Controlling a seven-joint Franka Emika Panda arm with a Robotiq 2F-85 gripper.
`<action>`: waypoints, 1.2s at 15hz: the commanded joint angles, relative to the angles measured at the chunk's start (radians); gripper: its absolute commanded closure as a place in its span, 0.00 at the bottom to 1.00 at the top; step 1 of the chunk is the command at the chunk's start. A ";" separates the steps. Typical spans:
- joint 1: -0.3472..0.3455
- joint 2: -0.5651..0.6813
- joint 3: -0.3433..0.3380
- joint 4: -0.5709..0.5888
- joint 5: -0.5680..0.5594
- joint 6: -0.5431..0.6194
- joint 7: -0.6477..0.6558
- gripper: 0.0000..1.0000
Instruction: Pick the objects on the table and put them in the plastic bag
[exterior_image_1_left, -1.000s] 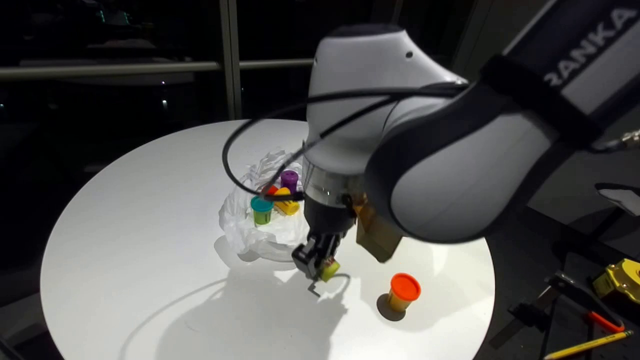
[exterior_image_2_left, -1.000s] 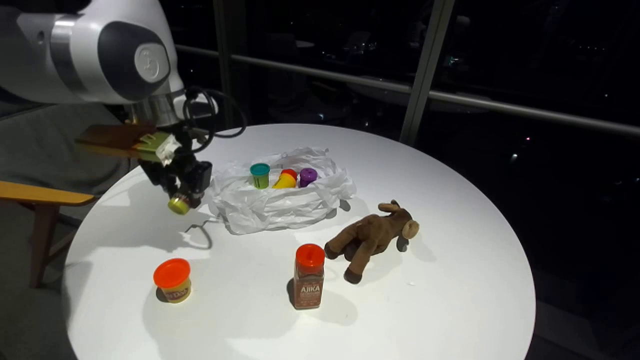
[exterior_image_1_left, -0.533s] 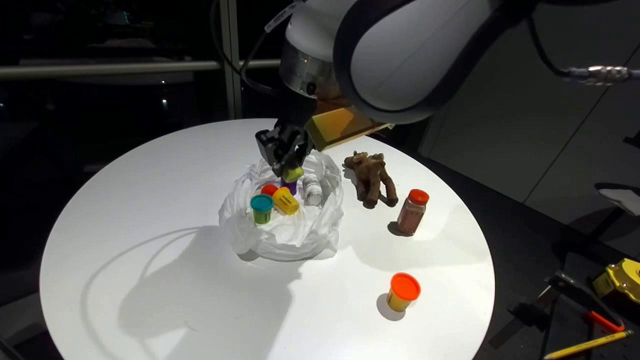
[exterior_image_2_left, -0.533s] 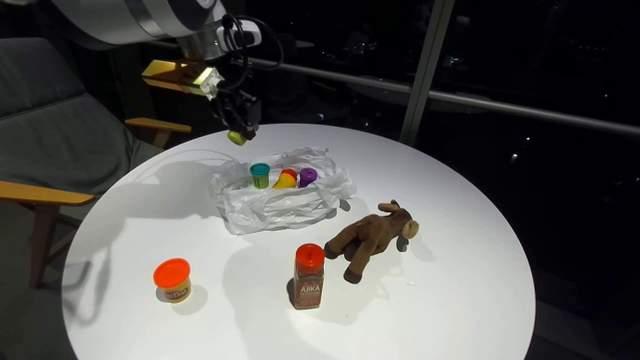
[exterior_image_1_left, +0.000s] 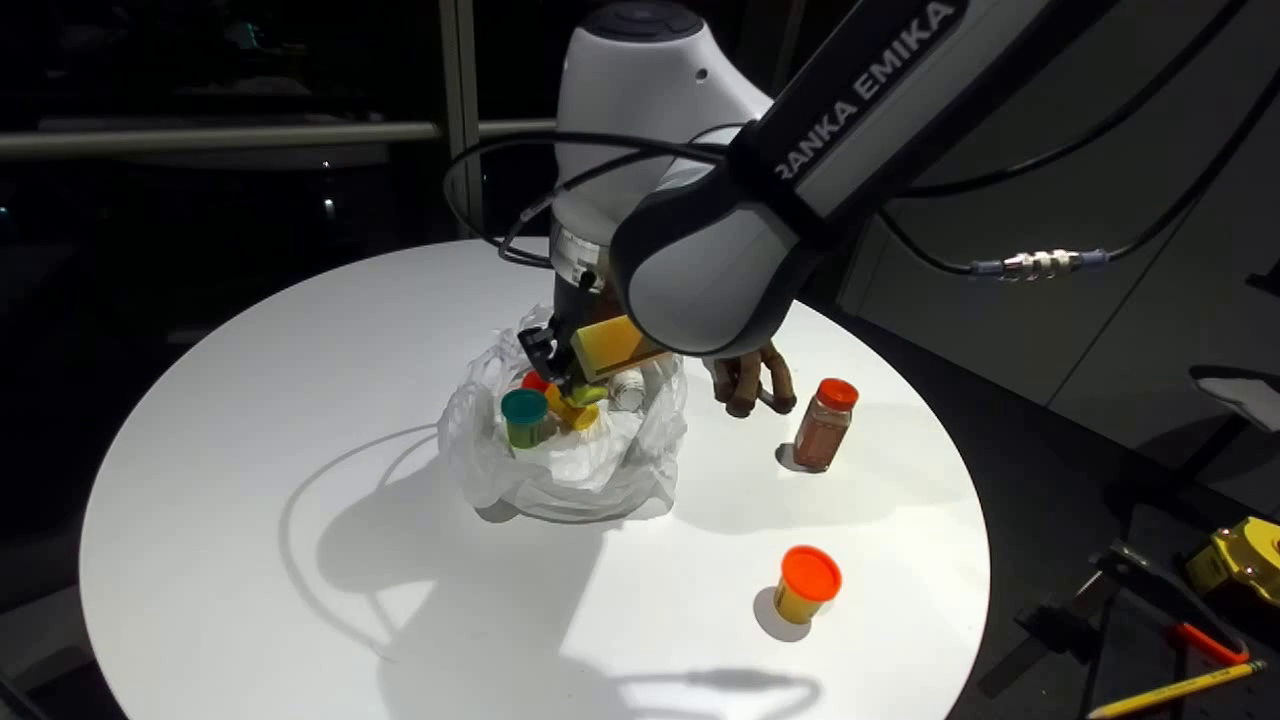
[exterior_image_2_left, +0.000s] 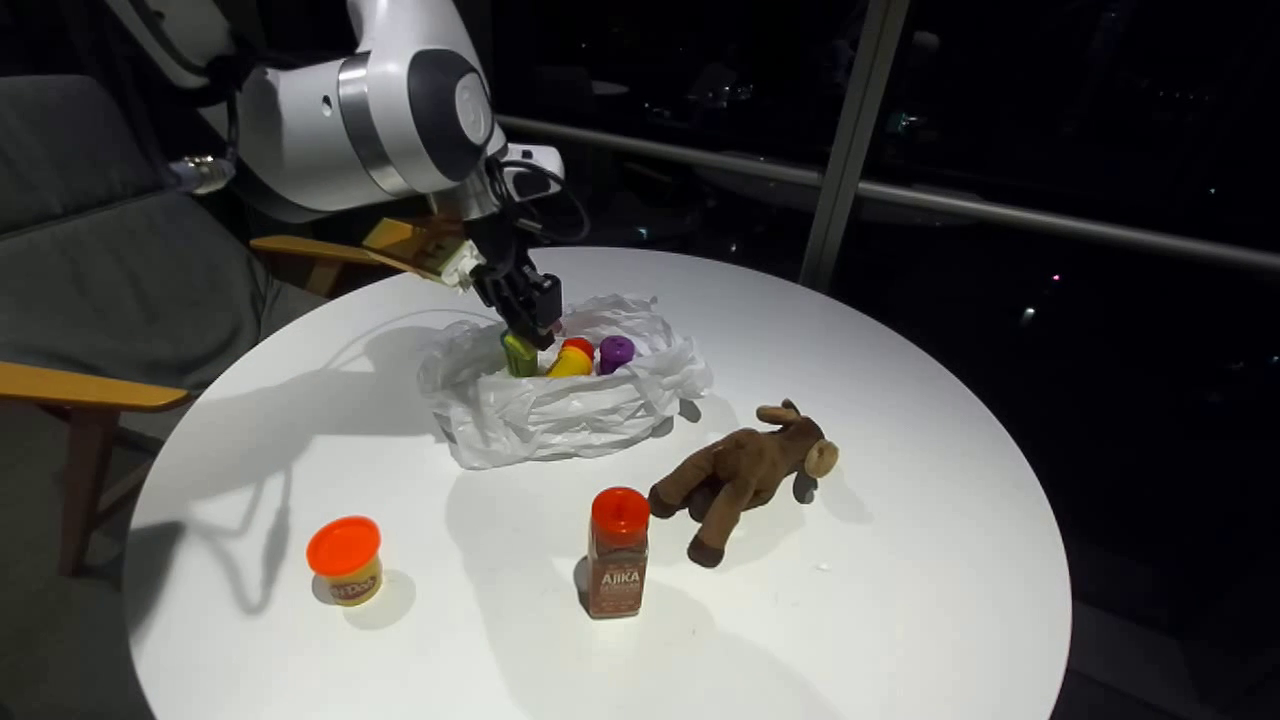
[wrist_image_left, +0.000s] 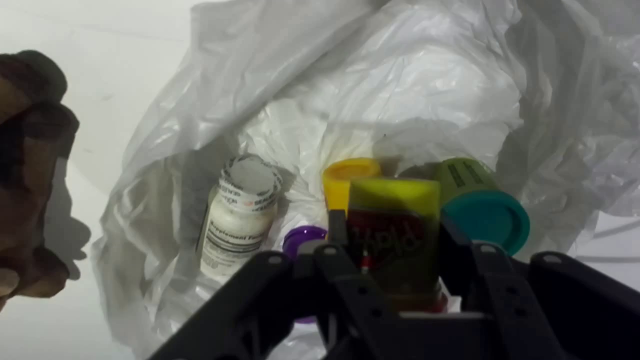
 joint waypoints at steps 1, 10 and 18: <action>-0.004 0.028 0.026 0.047 0.045 -0.037 -0.004 0.81; 0.030 0.182 -0.050 0.151 0.060 0.021 0.155 0.81; 0.072 0.188 -0.111 0.187 0.045 0.064 0.257 0.24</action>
